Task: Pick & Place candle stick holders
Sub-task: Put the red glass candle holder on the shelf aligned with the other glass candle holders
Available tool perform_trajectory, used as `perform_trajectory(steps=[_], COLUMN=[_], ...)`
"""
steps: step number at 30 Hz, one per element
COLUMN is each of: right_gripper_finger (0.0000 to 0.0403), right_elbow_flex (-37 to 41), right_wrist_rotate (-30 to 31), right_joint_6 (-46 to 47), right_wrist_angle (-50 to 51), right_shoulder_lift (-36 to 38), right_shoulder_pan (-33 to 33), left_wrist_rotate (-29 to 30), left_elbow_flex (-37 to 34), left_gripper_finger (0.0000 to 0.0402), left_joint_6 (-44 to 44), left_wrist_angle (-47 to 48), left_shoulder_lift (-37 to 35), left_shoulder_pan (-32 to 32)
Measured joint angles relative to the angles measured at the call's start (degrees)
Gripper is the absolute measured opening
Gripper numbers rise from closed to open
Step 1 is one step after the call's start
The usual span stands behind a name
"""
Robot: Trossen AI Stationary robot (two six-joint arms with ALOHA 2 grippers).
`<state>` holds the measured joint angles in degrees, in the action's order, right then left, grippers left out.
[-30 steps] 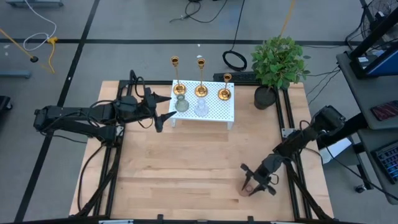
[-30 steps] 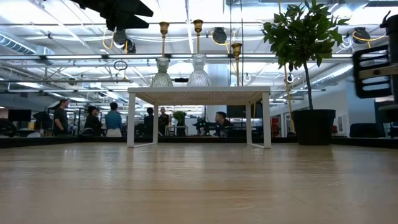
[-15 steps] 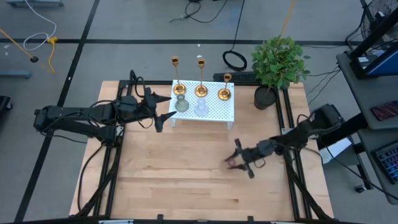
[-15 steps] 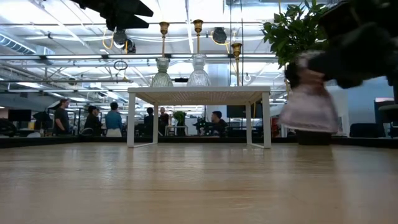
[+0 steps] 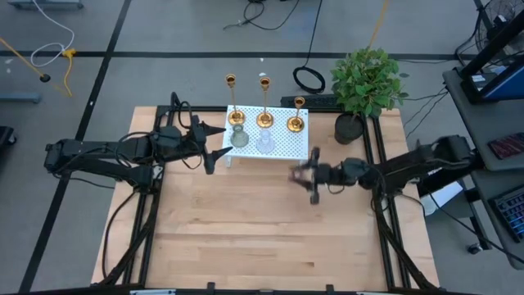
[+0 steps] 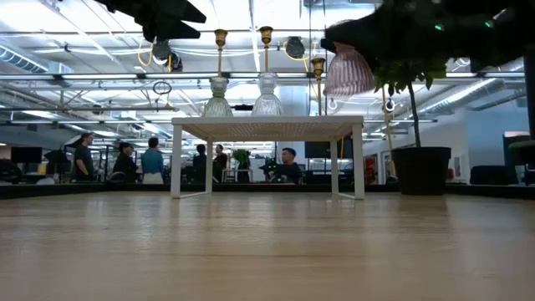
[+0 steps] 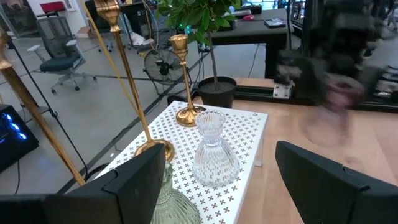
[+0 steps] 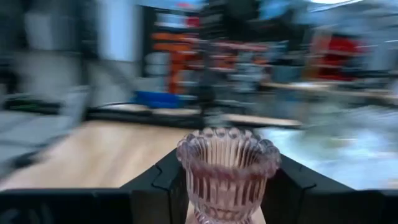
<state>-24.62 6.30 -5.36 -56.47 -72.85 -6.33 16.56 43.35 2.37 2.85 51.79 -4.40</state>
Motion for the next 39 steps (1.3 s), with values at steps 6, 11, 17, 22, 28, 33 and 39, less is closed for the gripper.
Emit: perform_trajectory(steps=[6, 11, 17, 22, 28, 33, 39], right_gripper_finger=[0.0127, 0.0136, 0.0127, 0.0131, 0.0128, 0.0131, 0.0136], right_elbow_flex=[-6.38, -8.72, -8.72, -8.70, -8.70, -8.70, -8.70], right_wrist_rotate=[11.07, 11.61, 11.53, 11.43, 11.45, 11.42, 9.66], right_joint_6=[-4.56, -3.05, 0.71, 1.63, 1.67, 1.83, 4.49], right_wrist_angle=[10.43, 12.60, 13.00, 13.03, 13.05, 13.08, 13.00], right_shoulder_lift=[5.86, 5.85, 2.88, 0.70, -1.42, -2.57, -2.97], right_shoulder_pan=[4.85, 10.45, 15.11, 16.92, 18.48, 18.69, 18.71], left_wrist_rotate=[-0.04, -0.05, -0.05, -0.05, -0.04, -0.04, -0.04], left_elbow_flex=[0.00, 0.00, 0.00, 0.00, 0.00, 0.00, 0.00], left_gripper_finger=[0.0312, 0.0312, 0.0312, 0.0312, 0.0312, 0.0312, 0.0312], left_joint_6=[0.27, 0.31, 0.31, 0.32, 0.31, 0.34, 0.35], left_wrist_angle=[0.02, 0.02, 0.02, 0.02, 0.02, 0.02, 0.02], left_shoulder_lift=[0.00, 0.00, 0.00, 0.00, 0.00, 0.00, 0.00], left_shoulder_pan=[0.00, 0.00, 0.00, 0.00, 0.00, 0.00, -0.01])
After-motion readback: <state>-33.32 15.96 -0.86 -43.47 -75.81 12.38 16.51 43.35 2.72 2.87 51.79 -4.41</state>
